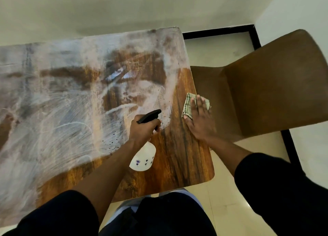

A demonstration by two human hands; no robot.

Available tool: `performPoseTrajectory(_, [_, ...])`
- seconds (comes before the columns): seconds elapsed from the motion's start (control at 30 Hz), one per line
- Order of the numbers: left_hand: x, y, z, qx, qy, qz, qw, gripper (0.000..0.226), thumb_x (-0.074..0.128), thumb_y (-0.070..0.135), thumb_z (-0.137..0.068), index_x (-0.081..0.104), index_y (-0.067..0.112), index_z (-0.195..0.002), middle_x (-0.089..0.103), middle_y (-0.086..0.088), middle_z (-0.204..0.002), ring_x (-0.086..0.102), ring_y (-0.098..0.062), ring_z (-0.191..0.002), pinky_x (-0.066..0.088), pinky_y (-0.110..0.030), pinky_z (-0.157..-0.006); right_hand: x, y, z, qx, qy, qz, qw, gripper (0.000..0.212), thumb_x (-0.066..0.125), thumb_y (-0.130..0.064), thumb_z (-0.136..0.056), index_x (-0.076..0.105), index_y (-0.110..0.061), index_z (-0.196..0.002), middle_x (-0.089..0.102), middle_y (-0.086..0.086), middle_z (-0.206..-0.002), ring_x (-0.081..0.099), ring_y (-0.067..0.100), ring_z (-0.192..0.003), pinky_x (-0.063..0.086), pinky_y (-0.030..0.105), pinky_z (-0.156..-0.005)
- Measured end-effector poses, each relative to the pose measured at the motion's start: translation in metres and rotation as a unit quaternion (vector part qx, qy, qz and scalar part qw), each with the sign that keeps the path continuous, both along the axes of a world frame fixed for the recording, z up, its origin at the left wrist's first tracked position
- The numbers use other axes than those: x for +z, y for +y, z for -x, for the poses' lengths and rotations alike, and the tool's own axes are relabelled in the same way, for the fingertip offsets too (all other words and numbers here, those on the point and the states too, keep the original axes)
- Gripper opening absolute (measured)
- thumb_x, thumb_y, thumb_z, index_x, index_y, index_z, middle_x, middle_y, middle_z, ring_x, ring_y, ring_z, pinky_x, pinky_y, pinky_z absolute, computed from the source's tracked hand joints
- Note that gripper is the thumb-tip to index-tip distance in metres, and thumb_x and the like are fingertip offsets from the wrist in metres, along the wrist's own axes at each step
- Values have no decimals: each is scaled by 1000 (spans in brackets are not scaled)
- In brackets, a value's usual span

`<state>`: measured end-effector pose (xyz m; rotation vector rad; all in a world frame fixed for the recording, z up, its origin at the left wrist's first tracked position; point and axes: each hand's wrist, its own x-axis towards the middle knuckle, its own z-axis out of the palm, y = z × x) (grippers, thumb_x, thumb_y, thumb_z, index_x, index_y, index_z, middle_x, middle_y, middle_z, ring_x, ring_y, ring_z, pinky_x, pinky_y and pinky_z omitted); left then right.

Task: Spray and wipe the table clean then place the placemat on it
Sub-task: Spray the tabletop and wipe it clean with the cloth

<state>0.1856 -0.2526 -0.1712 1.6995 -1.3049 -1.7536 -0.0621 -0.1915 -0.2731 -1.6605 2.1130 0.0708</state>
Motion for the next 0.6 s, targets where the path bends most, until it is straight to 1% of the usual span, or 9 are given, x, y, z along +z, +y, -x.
performPoseTrajectory(0.03, [1, 1, 1, -5, 3, -3, 1000, 46, 70, 8, -93, 78, 44, -65, 74, -25, -74, 48, -22, -43, 45, -28, -49, -1, 12, -3, -3, 3, 0, 1000, 80, 22, -59, -105, -22, -22, -160, -27, 5, -168, -24, 24, -156, 3, 50, -127])
performPoseTrajectory(0.13, [4, 5, 6, -21, 19, -3, 1000, 46, 68, 6, -94, 78, 47, -76, 73, -19, -70, 49, -16, -45, 46, -27, -48, -3, 34, -10, -12, 8, -1, 1000, 80, 23, -58, -105, -21, -22, -161, -27, 4, -169, -25, 22, -156, 1, 48, -127])
performPoseTrajectory(0.27, [3, 4, 9, -29, 23, 0, 999, 44, 67, 6, -95, 76, 48, -101, 72, -21, -71, 46, -18, -45, 45, -27, -48, -5, 31, -9, -14, 14, -1, 1000, 80, 25, -58, -105, -20, -22, -161, -26, 5, -169, -23, 24, -156, 2, 49, -126])
performPoseTrajectory(0.33, [0, 2, 10, -25, 22, 4, 999, 42, 67, 6, -96, 77, 46, -97, 73, -23, -72, 45, -18, -43, 45, -28, -48, -6, 20, -4, -1, 13, 0, 1000, 81, 25, -58, -105, -20, -21, -161, -26, 5, -169, -24, 24, -156, -1, 49, -126])
performPoseTrajectory(0.37, [-2, 1, 10, -19, 21, 5, 1000, 40, 67, 6, -96, 78, 45, -94, 73, -25, -73, 45, -18, -42, 44, -28, -48, -7, 13, -1, 8, 11, 3, 1000, 81, 25, -59, -105, -20, -21, -161, -26, 5, -169, -24, 25, -156, -3, 48, -125])
performPoseTrajectory(0.4, [-5, -1, 9, -10, 20, 4, 1000, 38, 68, 6, -97, 78, 43, -98, 74, -26, -74, 44, -19, -41, 44, -28, -47, -7, 4, 3, 18, 11, 8, 1000, 81, 25, -60, -105, -19, -21, -162, -25, 6, -169, -23, 25, -156, -5, 48, -125])
performPoseTrajectory(0.5, [-14, -4, 4, 11, 14, 3, 1000, 38, 68, 7, -99, 74, 30, -129, 74, -26, -76, 44, -20, -41, 43, -26, -43, -8, -33, 15, 46, 17, 12, 999, 81, 24, -60, -106, -20, -21, -161, -24, 7, -169, -23, 27, -156, -7, 51, -126])
performPoseTrajectory(0.53, [-16, -5, 2, 18, 8, 1, 1000, 40, 68, 7, -99, 73, 26, -133, 74, -25, -76, 44, -20, -41, 43, -26, -43, -8, -47, 17, 52, 19, 11, 998, 81, 24, -60, -106, -20, -21, -161, -25, 7, -169, -23, 27, -155, -9, 51, -125])
performPoseTrajectory(0.6, [-20, -7, -3, 34, -4, -3, 999, 39, 69, 7, -98, 73, 21, -134, 74, -23, -75, 46, -19, -41, 42, -25, -41, -8, -74, 20, 56, 24, 13, 998, 80, 24, -60, -106, -20, -22, -161, -25, 7, -168, -24, 28, -155, -12, 49, -122])
